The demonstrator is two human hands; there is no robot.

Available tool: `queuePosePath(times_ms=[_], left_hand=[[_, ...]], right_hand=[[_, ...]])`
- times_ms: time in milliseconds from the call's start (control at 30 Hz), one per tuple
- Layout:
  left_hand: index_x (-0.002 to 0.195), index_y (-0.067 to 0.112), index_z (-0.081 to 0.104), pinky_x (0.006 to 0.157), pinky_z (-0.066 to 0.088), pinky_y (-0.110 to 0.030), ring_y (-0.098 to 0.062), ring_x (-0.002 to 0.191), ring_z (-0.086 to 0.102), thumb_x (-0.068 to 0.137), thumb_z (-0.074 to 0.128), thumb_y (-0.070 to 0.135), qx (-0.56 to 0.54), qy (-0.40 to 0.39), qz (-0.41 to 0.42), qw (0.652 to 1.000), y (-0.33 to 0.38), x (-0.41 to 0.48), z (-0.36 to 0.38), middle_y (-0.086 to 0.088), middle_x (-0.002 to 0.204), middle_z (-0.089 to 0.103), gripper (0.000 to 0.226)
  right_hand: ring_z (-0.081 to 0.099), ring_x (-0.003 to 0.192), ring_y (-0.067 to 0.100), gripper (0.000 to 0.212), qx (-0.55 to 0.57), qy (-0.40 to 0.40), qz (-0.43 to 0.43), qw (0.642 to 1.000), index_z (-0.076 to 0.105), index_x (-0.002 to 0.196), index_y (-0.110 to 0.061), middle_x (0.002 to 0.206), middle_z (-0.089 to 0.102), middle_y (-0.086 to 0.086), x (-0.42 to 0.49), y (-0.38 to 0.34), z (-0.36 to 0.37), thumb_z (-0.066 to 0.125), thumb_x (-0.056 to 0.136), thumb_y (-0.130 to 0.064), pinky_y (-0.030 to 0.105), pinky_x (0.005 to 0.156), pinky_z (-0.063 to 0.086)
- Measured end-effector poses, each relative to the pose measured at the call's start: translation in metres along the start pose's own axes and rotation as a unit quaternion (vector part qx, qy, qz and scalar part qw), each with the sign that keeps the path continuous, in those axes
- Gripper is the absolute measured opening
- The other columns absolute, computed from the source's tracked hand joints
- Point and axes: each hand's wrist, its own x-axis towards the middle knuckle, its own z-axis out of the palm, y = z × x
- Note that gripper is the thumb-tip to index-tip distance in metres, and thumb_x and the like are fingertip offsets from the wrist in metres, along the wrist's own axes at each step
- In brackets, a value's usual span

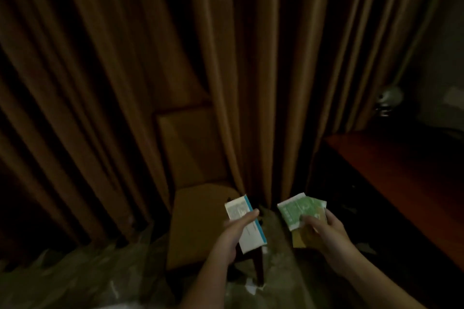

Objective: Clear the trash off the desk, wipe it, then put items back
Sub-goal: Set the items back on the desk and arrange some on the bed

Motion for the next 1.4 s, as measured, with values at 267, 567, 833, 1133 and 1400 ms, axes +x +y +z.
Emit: queuePosePath(times_ms=[267,567,833,1133,1400], left_hand=[[0.119,0.013,0.05,0.074,0.052,-0.035,-0.026,0.096,0.061,0.071,0.08,0.03,0.073,-0.092,0.008,0.993,0.001,0.045,0.182,-0.011,0.109,0.062,0.06],[0.13,0.012,0.043,0.096,0.042,-0.041,-0.024,0.1,0.057,0.058,0.081,0.049,0.219,-0.226,-0.068,0.947,-0.042,0.117,0.399,-0.009,0.108,0.06,0.089],[0.119,0.013,0.04,0.066,0.051,-0.032,-0.023,0.092,0.06,0.074,0.079,0.033,0.322,-0.33,-0.084,0.883,-0.081,0.184,0.593,-0.008,0.104,0.058,0.062],[0.119,0.02,0.043,0.064,0.052,-0.032,-0.025,0.091,0.062,0.074,0.08,0.03,0.406,-0.337,-0.142,0.837,-0.141,0.197,0.666,-0.009,0.103,0.062,0.059],[0.116,0.024,0.044,0.068,0.054,-0.035,-0.028,0.093,0.063,0.074,0.08,0.029,0.404,-0.287,-0.163,0.854,-0.156,0.183,0.655,-0.011,0.105,0.063,0.056]], right_hand=[[0.062,0.095,0.035,0.03,0.045,0.11,-0.006,0.993,0.054,0.116,-0.016,0.108,0.061,0.012,0.044,-0.044,-0.173,0.062,0.087,-0.011,0.05,0.083,0.052],[0.063,0.093,0.032,0.024,0.047,0.289,0.003,0.956,0.053,0.103,-0.02,0.102,0.061,0.008,0.068,-0.033,-0.356,0.061,0.087,-0.004,0.052,0.085,0.052],[0.059,0.099,0.009,0.034,-0.376,0.362,0.071,0.85,0.048,0.118,-0.028,0.118,0.059,-0.004,0.103,-0.036,-0.488,0.061,0.089,-0.016,0.017,0.073,0.047],[0.045,0.119,0.02,0.077,-0.447,0.295,0.21,0.818,0.013,0.147,-0.023,0.141,0.038,0.004,0.114,0.005,-0.558,0.06,0.087,-0.039,0.034,0.098,0.043],[0.035,0.123,0.02,0.07,-0.489,0.329,0.167,0.79,0.023,0.144,-0.021,0.14,0.033,0.005,0.112,0.023,-0.567,0.055,0.088,-0.047,0.033,0.104,0.036]])
